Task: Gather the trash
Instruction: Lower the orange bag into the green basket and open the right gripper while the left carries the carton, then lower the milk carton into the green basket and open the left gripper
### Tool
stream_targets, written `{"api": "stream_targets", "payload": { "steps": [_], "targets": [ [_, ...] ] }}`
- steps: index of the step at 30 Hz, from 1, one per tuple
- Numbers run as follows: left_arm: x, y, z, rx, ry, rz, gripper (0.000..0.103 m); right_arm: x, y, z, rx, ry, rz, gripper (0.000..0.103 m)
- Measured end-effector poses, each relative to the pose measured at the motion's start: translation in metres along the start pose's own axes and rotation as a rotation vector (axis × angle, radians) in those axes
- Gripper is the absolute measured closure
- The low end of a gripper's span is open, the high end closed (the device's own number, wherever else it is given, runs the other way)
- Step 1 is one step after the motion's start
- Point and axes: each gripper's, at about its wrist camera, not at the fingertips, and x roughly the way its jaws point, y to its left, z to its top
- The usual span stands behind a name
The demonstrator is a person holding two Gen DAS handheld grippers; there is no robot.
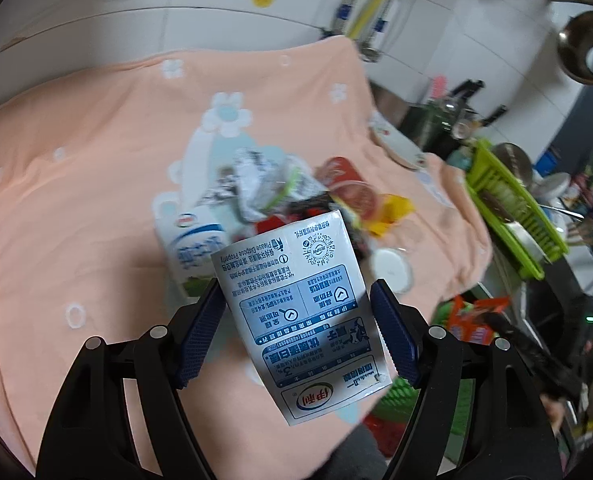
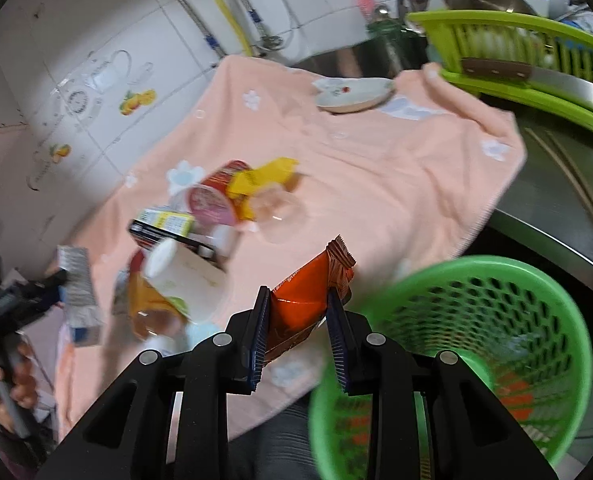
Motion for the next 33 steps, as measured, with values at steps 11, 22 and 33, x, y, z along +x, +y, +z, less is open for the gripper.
{"api": "stream_targets", "payload": {
  "steps": [11, 22, 33],
  "targets": [
    [0.034, -0.087, -0.021, 0.127, 0.102, -0.23, 0.03, 0.017, -0.065, -0.04, 0.015, 0.111, -0.212, 0.076],
    [0.088, -0.179, -0.05, 0.258, 0.247, -0.346, 0.03, 0.019, -0.11, -0.057, 0.086, 0.154, -0.24, 0.059],
    [0.146, -0.232, -0.089, 0.346, 0.389, -0.353, 0.03, -0.025, -0.122, -0.053, 0.087, 0.064, -0.252, 0.048]
  ]
}}
